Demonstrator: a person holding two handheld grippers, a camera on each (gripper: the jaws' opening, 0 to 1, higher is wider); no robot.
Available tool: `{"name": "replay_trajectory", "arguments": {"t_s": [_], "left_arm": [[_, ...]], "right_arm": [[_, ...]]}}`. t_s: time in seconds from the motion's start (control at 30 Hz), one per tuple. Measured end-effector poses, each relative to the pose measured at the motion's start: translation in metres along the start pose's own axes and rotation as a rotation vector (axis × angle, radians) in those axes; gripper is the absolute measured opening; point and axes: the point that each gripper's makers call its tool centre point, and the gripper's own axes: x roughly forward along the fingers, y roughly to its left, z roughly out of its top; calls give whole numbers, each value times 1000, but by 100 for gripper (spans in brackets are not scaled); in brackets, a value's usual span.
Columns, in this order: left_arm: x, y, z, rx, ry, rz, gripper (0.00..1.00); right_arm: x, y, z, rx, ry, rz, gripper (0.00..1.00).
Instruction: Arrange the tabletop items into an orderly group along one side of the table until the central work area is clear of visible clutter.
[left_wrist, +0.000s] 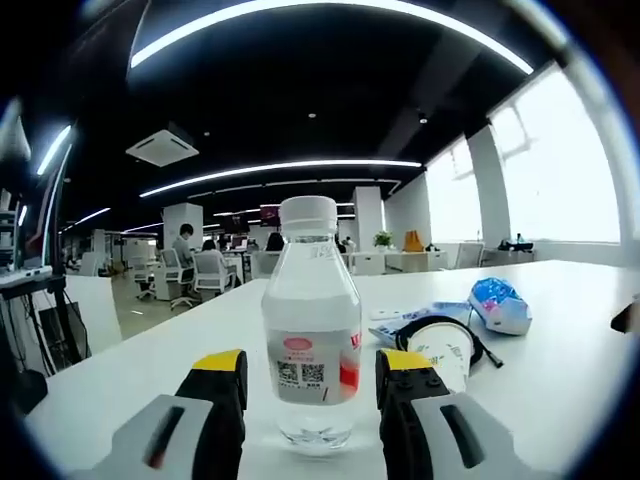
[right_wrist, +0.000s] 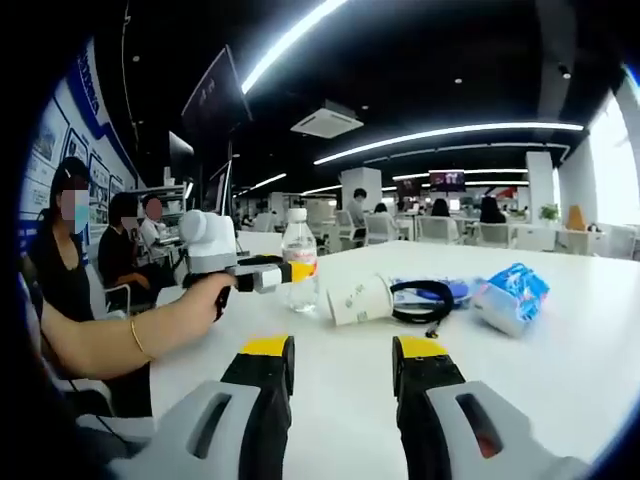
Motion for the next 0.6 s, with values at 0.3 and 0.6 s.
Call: {"name": "replay_trajectory", "arguments": {"t_s": [0.3,0.6], "left_arm": [[1,-3,0,20,2,32,51],[8,-8,-3,35,31,23,51]], "right_arm": [[-25,-21,-14,8,0,-69,38],[-53,-38,-23,-32,13,-117,36]]}}
